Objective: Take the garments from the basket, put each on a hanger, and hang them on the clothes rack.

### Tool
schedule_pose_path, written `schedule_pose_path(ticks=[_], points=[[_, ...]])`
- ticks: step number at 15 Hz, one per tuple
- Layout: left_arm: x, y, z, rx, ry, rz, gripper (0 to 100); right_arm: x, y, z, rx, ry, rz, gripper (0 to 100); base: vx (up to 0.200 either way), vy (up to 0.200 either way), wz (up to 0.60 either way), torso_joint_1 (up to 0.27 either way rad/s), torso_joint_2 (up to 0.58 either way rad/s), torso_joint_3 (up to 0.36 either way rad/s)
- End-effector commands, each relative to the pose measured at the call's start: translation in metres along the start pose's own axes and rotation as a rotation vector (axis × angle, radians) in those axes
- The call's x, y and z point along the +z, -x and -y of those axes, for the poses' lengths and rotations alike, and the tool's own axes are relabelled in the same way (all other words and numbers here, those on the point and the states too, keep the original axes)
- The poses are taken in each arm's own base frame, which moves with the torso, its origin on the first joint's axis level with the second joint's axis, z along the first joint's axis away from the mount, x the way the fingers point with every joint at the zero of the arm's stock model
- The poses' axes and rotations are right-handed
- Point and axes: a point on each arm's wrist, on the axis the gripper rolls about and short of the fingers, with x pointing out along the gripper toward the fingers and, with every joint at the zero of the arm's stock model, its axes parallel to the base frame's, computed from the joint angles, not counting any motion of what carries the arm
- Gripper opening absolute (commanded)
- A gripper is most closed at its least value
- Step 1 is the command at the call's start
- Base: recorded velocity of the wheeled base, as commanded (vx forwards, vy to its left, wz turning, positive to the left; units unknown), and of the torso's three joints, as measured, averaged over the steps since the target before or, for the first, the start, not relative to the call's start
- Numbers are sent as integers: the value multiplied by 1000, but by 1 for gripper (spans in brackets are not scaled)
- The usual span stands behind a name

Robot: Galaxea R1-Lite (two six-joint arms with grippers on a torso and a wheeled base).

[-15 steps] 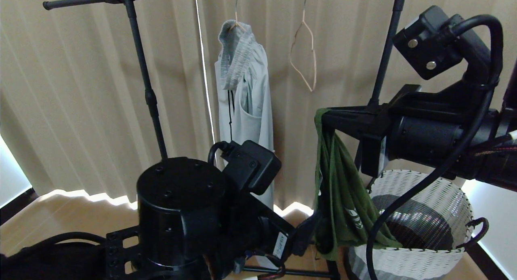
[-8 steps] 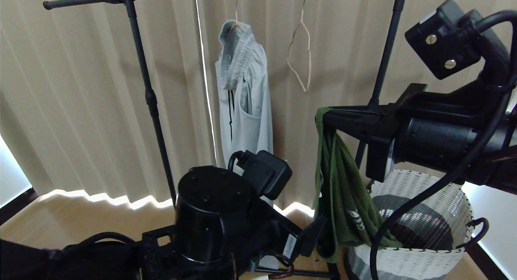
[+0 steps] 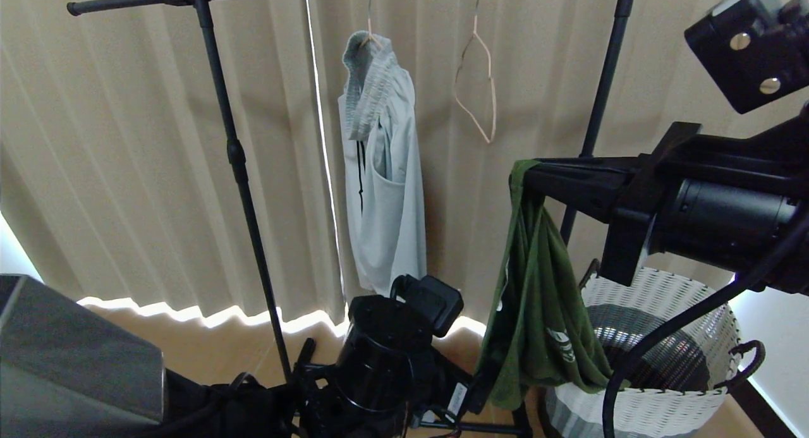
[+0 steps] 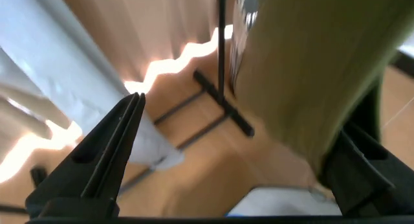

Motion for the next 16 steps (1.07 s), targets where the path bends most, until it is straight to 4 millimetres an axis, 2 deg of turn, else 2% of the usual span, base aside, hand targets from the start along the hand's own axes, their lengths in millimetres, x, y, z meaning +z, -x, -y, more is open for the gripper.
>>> schedule_pose_path(ticks=[1,3,4,6,8,10,11,13,14,16], points=[[-8,6,-2,3,-6,-28,100,-1,1,4,-17,-1,-1,0,0,0,0,0,0,0],[-10,13,-4,5,-7,-31,100,-1,1,5,-21,-2,-1,0,0,0,0,0,0,0],[-10,17,-5,5,-7,-31,0,-1,1,5,-21,-2,-1,0,0,0,0,0,0,0],[-13,27,-7,14,-10,-27,0,-3,2,11,-51,-5,-10,0,0,0,0,0,0,0],[-26,47,-14,109,-53,-27,0,-8,10,23,-98,-13,-15,0,0,0,0,0,0,0],[-32,72,-20,123,-91,19,0,-13,20,35,-154,-21,-23,0,0,0,0,0,0,0],[-31,95,-27,124,-132,69,0,-17,27,45,-208,-29,-23,0,0,0,0,0,0,0],[-11,123,-40,160,-127,161,0,-21,35,56,-247,-35,19,0,0,0,0,0,0,0],[-2,130,-44,175,-133,177,0,-22,37,57,-250,-44,34,0,0,0,0,0,0,0],[55,158,-56,219,-110,244,0,-17,43,58,-248,-109,93,0,0,0,0,0,0,0]])
